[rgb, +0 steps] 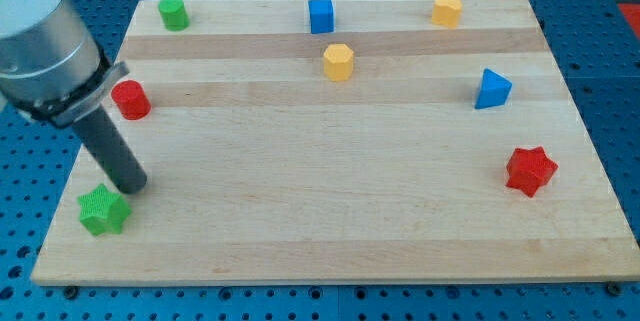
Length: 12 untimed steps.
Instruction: Push the yellow hexagon to the bottom center of the board
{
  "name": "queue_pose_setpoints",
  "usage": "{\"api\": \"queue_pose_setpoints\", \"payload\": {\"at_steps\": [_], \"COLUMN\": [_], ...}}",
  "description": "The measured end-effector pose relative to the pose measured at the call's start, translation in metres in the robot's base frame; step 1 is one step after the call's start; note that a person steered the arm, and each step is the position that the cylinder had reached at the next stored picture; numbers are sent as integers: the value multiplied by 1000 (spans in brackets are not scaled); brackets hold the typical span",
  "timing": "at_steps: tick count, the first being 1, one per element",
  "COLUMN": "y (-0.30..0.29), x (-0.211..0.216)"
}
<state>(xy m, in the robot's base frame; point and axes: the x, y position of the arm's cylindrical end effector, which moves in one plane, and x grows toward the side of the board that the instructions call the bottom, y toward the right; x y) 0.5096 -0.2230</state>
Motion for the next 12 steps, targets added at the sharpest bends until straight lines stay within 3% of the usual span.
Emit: {"api": "queue_pose_setpoints", "payload": {"at_steps": [1,5,8,9,11,12], "y": [32,81,81,83,146,149], "x": [-63,-99,-106,-147,-237,-240]}}
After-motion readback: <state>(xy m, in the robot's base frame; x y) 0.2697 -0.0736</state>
